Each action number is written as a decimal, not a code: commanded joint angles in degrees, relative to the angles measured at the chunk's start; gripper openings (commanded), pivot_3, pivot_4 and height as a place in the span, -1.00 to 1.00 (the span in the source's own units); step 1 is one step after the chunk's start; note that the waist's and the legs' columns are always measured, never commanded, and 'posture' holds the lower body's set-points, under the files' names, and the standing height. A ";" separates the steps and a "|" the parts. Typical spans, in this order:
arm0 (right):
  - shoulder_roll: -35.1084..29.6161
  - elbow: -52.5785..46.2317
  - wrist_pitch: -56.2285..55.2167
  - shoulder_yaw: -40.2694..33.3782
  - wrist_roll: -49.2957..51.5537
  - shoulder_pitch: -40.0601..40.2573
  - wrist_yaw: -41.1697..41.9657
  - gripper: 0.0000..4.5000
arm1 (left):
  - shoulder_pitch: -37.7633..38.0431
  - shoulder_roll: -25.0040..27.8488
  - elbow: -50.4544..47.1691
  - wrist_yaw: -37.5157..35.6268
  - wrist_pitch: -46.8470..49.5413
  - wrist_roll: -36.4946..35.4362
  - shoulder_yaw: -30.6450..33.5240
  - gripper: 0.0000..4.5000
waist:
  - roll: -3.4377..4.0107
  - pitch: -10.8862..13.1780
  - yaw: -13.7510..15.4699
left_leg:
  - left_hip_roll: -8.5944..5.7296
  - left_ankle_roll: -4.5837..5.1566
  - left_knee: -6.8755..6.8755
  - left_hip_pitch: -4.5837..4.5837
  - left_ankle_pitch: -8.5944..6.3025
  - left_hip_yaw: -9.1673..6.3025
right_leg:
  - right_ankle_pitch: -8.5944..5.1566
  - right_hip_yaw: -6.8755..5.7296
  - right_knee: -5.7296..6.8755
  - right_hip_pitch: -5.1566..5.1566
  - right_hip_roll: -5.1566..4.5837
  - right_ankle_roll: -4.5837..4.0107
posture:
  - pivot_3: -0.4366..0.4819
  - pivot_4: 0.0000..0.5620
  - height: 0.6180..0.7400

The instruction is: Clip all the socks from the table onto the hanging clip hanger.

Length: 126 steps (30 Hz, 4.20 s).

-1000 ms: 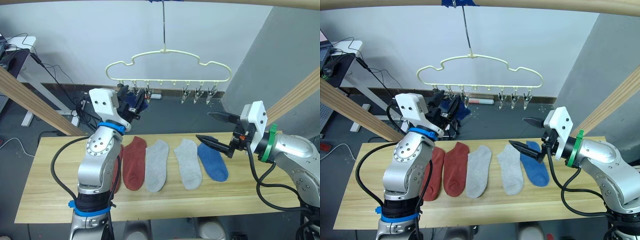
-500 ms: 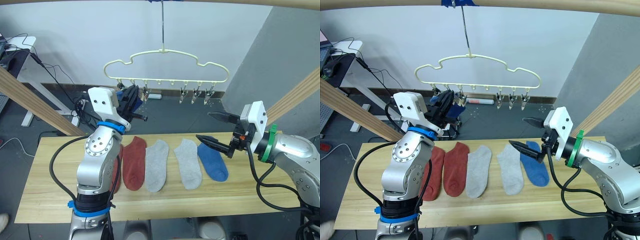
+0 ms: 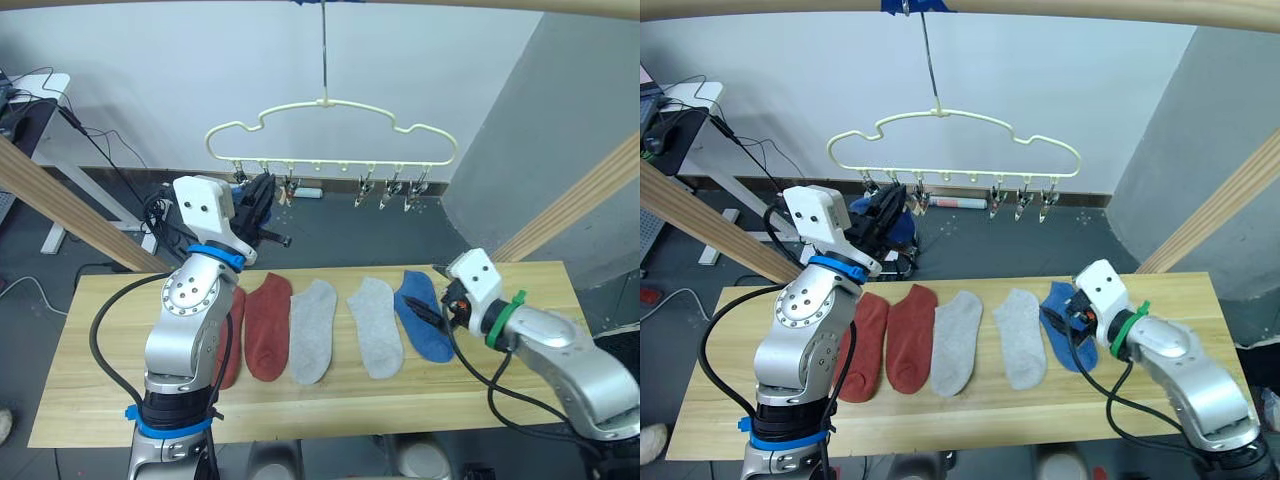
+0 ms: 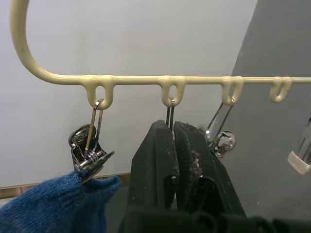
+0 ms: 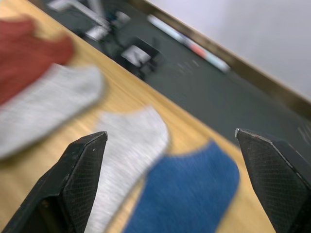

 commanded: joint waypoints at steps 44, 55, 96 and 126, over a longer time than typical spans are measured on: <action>5.71 5.97 -16.10 16.74 -21.27 -9.64 5.19 -0.99 | -5.09 5.00 -7.51 -2.12 20.80 -29.08 10.71 -1.00 | 0.04 0.76 -0.40 | 0.05 -0.01 -0.07 0.01 0.00 -0.04 | 0.02 -0.03 -0.04 -0.02 0.09 0.07 | -0.44 0.30 1.00; 16.96 11.90 -17.88 22.43 -24.98 -20.34 5.43 -0.99 | -4.16 7.62 -8.68 -1.43 21.13 -29.31 10.62 -1.00 | 0.01 0.82 0.31 | -0.01 -0.31 -0.04 -0.06 0.17 -0.09 | 0.02 -0.07 -0.06 -0.05 -0.06 0.06 | -0.41 0.26 1.00; 27.33 18.23 -24.04 19.14 -26.02 -25.48 3.68 -0.99 | -1.94 7.70 -9.25 0.41 21.13 -29.93 10.96 -1.00 | 0.01 0.82 0.30 | 0.02 -0.32 -0.06 -0.05 0.17 -0.10 | 0.03 -0.07 -0.02 -0.07 -0.07 0.04 | -0.36 0.23 1.00; 29.30 20.06 -24.87 19.44 -26.18 -26.11 3.95 -1.00 | 0.20 9.25 -10.11 -0.02 21.47 -30.78 11.80 0.31 | 0.01 0.82 0.30 | 0.02 -0.33 -0.07 -0.05 0.18 -0.15 | 0.03 -0.07 -0.01 -0.08 -0.07 0.04 | -0.35 0.20 1.00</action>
